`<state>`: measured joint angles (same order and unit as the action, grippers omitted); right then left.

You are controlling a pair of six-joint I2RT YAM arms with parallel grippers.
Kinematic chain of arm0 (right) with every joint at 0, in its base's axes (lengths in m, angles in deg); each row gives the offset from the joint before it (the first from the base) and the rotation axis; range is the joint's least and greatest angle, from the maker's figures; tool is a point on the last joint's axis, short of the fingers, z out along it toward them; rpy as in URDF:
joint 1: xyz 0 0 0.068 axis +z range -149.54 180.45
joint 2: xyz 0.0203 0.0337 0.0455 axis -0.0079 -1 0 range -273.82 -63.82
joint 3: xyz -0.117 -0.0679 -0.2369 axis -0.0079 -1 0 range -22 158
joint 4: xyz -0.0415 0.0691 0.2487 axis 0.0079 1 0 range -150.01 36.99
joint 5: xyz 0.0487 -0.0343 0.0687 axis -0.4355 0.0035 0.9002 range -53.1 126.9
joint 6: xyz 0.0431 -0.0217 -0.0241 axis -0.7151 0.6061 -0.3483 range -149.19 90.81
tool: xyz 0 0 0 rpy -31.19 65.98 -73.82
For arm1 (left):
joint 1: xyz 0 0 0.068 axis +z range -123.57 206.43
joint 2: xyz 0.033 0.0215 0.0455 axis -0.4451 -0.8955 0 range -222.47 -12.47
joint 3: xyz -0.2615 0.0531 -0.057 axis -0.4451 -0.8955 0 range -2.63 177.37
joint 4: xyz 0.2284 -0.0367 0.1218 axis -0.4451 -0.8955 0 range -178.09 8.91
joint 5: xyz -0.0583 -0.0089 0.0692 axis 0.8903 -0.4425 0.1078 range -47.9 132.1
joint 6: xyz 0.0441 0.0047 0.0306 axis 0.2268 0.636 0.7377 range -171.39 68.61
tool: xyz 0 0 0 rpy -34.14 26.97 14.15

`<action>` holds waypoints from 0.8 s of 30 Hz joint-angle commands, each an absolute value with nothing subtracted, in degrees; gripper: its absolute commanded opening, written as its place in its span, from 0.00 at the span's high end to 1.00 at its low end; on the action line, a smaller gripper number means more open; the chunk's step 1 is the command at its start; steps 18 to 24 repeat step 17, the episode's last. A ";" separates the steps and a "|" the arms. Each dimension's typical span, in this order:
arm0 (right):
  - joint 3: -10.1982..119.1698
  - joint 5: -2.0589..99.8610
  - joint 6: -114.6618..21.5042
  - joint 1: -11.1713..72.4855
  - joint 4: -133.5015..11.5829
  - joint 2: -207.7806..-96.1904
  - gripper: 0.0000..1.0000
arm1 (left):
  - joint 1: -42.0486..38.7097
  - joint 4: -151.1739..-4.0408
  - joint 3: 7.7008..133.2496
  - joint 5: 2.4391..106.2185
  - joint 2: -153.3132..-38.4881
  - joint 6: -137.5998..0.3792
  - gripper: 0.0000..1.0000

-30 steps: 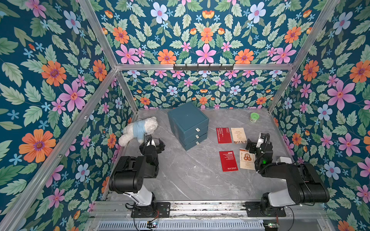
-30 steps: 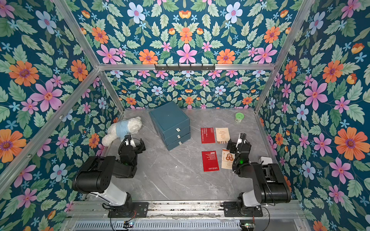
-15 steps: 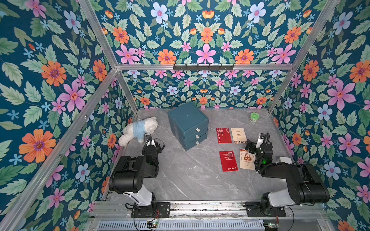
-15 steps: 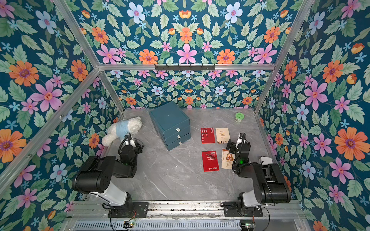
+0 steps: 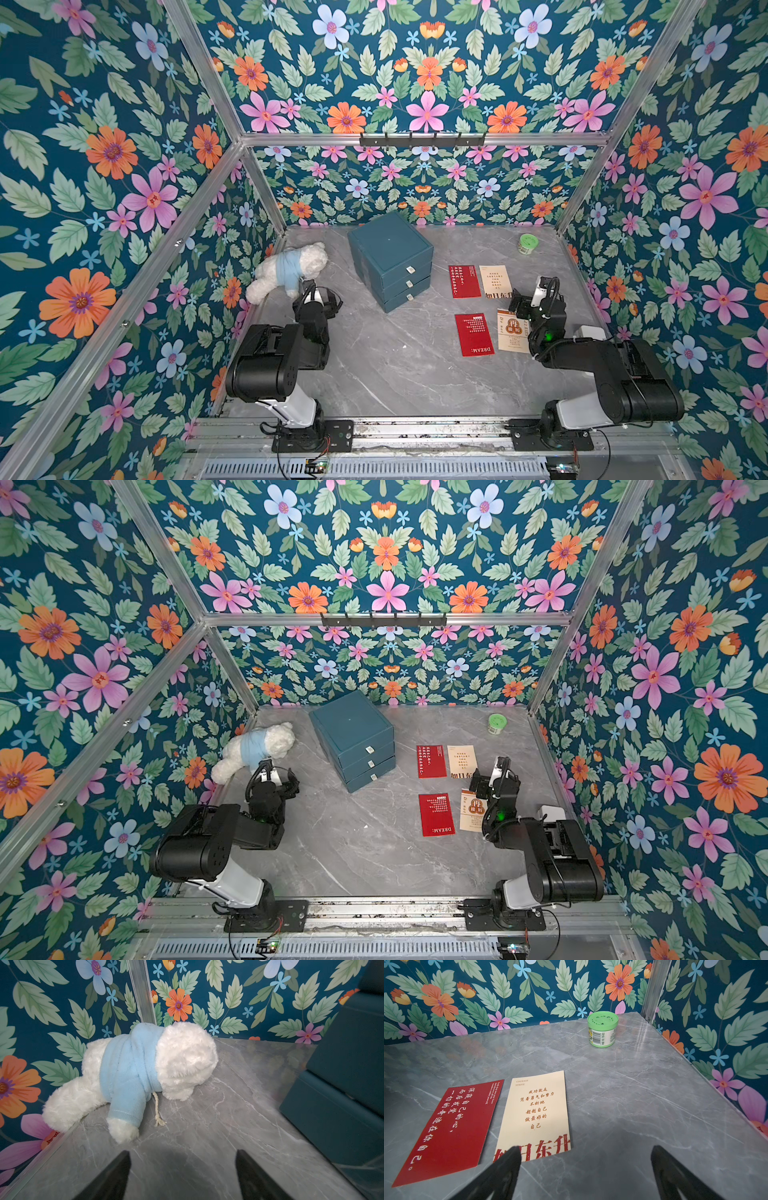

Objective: Take the postcards out of the drawer
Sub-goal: Reset both arms

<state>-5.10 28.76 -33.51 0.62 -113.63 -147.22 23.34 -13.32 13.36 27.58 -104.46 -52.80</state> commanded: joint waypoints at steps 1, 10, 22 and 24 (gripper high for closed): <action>-5.03 28.46 -33.25 0.62 -113.92 -147.05 0.01 | 23.27 -9.72 13.10 27.48 -104.32 -52.51 0.00; -5.01 28.46 -33.26 0.61 -113.97 -147.05 0.01 | 23.27 -9.98 13.23 27.59 -104.45 -52.60 0.00; -5.02 28.46 -33.24 0.62 -113.90 -147.05 0.01 | 23.44 -10.03 13.19 28.10 -104.38 -52.61 0.00; -5.02 28.46 -33.24 0.62 -113.90 -147.05 0.01 | 23.44 -10.03 13.19 28.10 -104.38 -52.61 0.00</action>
